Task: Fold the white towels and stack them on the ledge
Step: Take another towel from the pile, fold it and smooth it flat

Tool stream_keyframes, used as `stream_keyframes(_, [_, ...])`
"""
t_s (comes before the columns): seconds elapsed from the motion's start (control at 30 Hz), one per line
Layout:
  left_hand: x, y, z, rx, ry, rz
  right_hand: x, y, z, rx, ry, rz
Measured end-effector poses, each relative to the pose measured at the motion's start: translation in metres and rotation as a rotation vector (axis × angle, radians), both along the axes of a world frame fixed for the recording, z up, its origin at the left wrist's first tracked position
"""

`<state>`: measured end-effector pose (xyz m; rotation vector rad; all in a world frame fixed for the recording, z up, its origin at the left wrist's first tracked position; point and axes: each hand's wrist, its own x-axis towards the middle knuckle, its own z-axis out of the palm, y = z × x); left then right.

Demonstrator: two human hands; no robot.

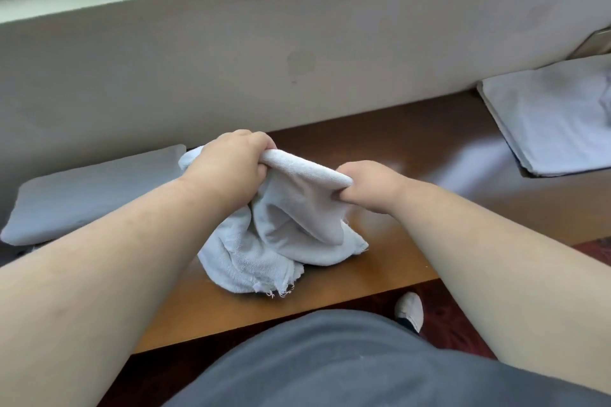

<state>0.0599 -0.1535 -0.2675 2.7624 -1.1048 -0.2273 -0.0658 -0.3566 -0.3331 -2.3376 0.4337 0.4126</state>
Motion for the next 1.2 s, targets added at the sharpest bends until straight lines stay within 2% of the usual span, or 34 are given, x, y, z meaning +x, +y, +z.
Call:
stream_keyframes(0.07, [0.001,-0.005,0.000,0.042,0.020,0.012,-0.010,-0.004,-0.001,0.201,-0.116,-0.209])
stream_keyframes(0.13, [-0.001,-0.013,0.001,0.078,0.056,-0.020,-0.015,-0.007,0.004,0.307,-0.203,-0.317])
stream_keyframes(0.23, [-0.010,-0.043,0.005,0.082,0.187,-0.193,-0.018,-0.015,0.016,0.350,-0.267,-0.333])
stream_keyframes(0.33, [-0.020,-0.082,0.010,0.038,0.191,-0.333,-0.017,-0.028,0.027,0.405,-0.330,-0.361])
stream_keyframes(0.47, [-0.018,-0.119,0.020,0.000,0.154,-0.354,-0.020,-0.050,0.030,0.518,-0.437,-0.486])
stream_keyframes(0.53, [-0.014,-0.132,0.023,-0.006,0.135,-0.352,-0.026,-0.063,0.022,0.729,-0.497,-0.519])
stream_keyframes(0.6, [-0.010,-0.145,0.025,-0.023,0.134,-0.330,-0.036,-0.076,0.006,0.824,-0.411,-0.454])
stream_keyframes(0.7, [-0.008,-0.167,0.023,-0.028,0.149,-0.207,-0.060,-0.087,-0.028,0.568,-0.057,-0.299])
stream_keyframes(0.8, [-0.008,-0.190,0.019,-0.017,0.162,-0.102,-0.086,-0.096,-0.067,0.398,0.148,-0.312])
stream_keyframes(0.97, [-0.001,-0.238,-0.008,0.016,0.151,-0.018,-0.114,-0.121,-0.089,0.476,0.204,-0.326])
stream_keyframes(1.07, [0.007,-0.271,-0.027,0.128,0.048,0.030,-0.125,-0.141,-0.100,0.597,0.144,-0.526])
stream_keyframes(1.2, [0.014,-0.321,-0.059,0.263,0.028,-0.060,-0.139,-0.176,-0.117,0.497,0.072,-0.709])
